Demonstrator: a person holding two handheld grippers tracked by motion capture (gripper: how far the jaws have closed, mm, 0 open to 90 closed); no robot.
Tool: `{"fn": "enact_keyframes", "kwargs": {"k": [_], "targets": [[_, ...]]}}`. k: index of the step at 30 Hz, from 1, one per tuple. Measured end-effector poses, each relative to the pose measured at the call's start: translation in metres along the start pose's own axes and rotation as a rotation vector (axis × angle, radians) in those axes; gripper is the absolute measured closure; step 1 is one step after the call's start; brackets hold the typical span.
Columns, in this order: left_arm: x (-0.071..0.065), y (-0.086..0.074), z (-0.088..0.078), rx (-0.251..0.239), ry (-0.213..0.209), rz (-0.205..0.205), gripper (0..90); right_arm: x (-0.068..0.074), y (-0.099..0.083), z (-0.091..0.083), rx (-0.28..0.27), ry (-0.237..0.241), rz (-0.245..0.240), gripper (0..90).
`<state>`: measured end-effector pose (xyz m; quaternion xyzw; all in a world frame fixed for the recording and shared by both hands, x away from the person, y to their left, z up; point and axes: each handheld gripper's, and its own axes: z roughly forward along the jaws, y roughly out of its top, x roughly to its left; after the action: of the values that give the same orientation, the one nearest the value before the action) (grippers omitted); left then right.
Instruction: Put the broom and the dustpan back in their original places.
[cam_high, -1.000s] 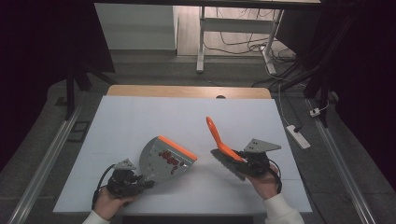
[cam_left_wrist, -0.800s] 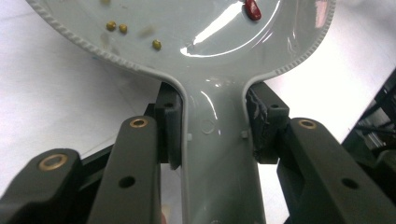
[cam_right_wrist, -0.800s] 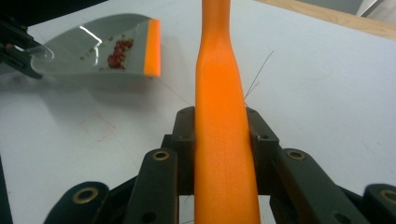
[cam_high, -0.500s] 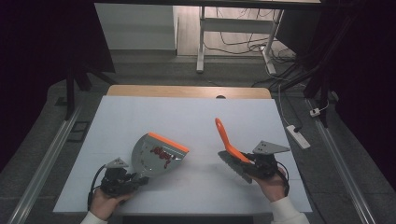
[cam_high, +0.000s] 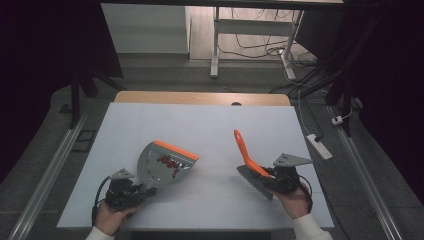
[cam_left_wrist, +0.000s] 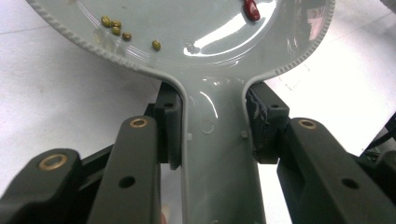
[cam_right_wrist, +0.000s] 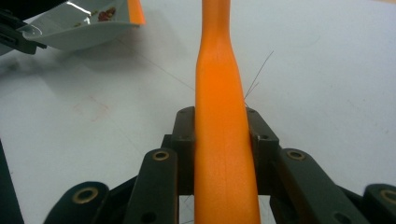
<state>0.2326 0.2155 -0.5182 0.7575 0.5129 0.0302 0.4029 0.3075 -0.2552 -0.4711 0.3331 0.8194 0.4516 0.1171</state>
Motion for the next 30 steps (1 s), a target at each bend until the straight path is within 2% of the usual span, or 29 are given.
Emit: {"fn": "enact_keyframes", "kwargs": {"k": [6, 13, 20, 24, 30], "targets": [[0.002, -0.002, -0.001, -0.008, 0.021, -0.026, 61.6, -0.004, -0.003, -0.001, 0.015, -0.002, 0.043, 69.8], [0.004, -0.004, -0.002, -0.024, 0.071, -0.058, 61.6, -0.005, -0.004, -0.002, 0.026, 0.008, 0.068, 69.8], [0.008, -0.005, -0.001, -0.053, 0.126, -0.115, 61.6, -0.006, -0.004, -0.002, 0.042, 0.019, 0.114, 69.8], [0.01, -0.004, 0.0, -0.063, 0.148, -0.148, 61.6, -0.007, -0.004, 0.0, 0.06, 0.021, 0.148, 69.8], [0.013, -0.002, 0.002, -0.075, 0.179, -0.197, 61.6, -0.01, -0.006, 0.003, 0.08, 0.033, 0.173, 69.8]]}}
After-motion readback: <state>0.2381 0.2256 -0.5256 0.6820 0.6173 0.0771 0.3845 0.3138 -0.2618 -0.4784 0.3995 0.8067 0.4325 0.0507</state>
